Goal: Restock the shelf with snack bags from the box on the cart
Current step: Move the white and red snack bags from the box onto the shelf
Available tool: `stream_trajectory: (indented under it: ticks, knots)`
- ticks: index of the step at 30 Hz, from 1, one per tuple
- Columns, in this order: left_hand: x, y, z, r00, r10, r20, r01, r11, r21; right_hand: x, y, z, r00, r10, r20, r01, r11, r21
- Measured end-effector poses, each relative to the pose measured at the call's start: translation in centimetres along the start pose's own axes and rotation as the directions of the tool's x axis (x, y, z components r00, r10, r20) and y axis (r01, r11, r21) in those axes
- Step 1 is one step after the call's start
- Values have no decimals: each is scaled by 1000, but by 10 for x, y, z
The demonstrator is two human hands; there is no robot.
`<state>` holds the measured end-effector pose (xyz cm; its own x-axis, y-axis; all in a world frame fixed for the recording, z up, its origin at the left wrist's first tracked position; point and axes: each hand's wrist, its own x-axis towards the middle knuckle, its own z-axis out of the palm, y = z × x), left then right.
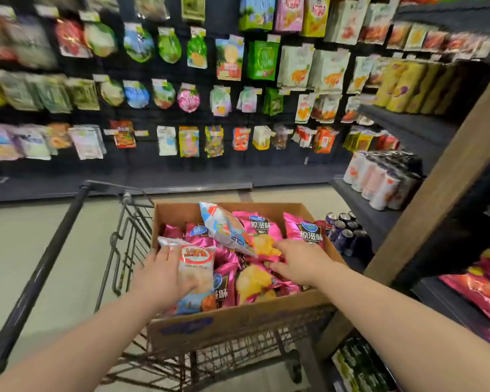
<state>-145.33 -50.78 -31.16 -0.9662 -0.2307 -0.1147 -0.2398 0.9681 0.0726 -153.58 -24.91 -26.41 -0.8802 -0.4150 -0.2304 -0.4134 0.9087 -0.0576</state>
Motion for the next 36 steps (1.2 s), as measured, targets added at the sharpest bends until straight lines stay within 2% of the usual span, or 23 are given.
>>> stream_trajectory:
  ticks: [4,9,15,20,24,29,33,36]
  knots:
    - [27,-18,3,991,-126,48,133,966,-220,63,-3,-4,997,-66,31,64,997,34]
    - [58,-19,21,945,-270,185,325,838,-438,140,5,-2,988,-120,95,107,986,129]
    - [73,-6,35,846,-430,316,533,701,-474,214,15,19,981,-106,161,53,951,304]
    - [78,-8,53,770,-489,411,635,517,-574,253,13,42,969,-76,235,-46,878,476]
    - [79,-1,53,727,-539,425,672,431,-602,273,9,64,960,-56,273,-130,777,616]
    - [80,6,45,743,-545,389,634,387,-670,285,4,75,940,-15,340,-253,637,728]
    - [78,2,38,751,-520,406,613,322,-721,285,2,81,874,-36,485,-407,492,770]
    - [75,1,32,764,-503,403,590,294,-752,282,-1,81,862,-57,504,-430,447,785]
